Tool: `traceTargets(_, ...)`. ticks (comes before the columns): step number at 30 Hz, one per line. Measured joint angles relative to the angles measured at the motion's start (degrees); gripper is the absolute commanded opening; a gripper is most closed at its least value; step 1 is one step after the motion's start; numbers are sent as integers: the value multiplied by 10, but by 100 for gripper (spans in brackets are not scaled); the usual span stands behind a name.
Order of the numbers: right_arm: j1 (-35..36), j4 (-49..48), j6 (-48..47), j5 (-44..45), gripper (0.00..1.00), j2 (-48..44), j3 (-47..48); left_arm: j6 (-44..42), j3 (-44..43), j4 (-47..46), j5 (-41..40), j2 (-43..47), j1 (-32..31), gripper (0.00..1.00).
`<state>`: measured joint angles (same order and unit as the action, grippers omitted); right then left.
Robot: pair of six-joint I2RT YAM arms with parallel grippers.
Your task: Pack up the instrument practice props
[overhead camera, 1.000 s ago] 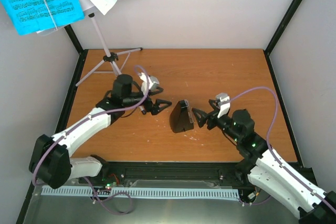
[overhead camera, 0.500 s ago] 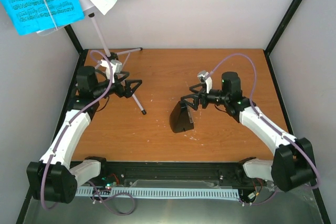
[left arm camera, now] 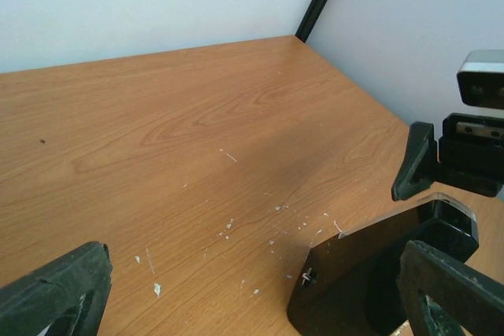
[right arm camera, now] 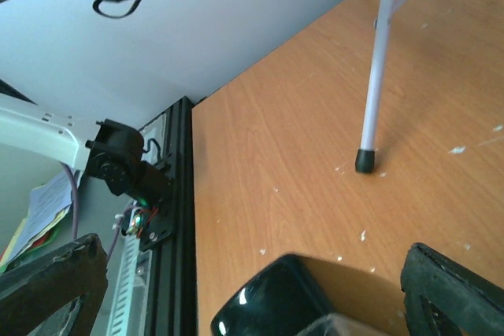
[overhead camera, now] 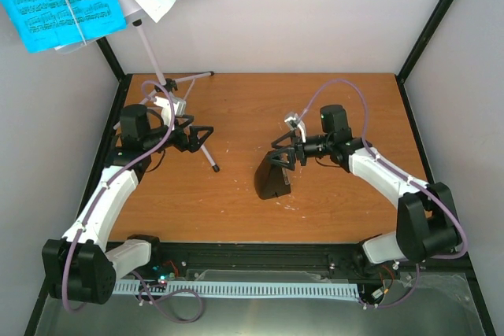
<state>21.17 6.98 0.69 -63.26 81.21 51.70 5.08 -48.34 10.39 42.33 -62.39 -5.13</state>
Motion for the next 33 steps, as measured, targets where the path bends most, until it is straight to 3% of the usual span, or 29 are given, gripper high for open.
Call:
traceTargets(9,5,-9,21,33,100,-83,-91,-2,0,0,-7,0,0,99)
traceTargets(17,42,-39,91,150,100,-221,-200,-2,1,0,-10,0,0,99)
traceTargets(26,67,-61,105,253,100,-232,-226,-2,4,0,-10,4,0,99)
traceTargets(33,116,-103,79,329,79,-200,-231,-2,6,0,-10,6,0,99)
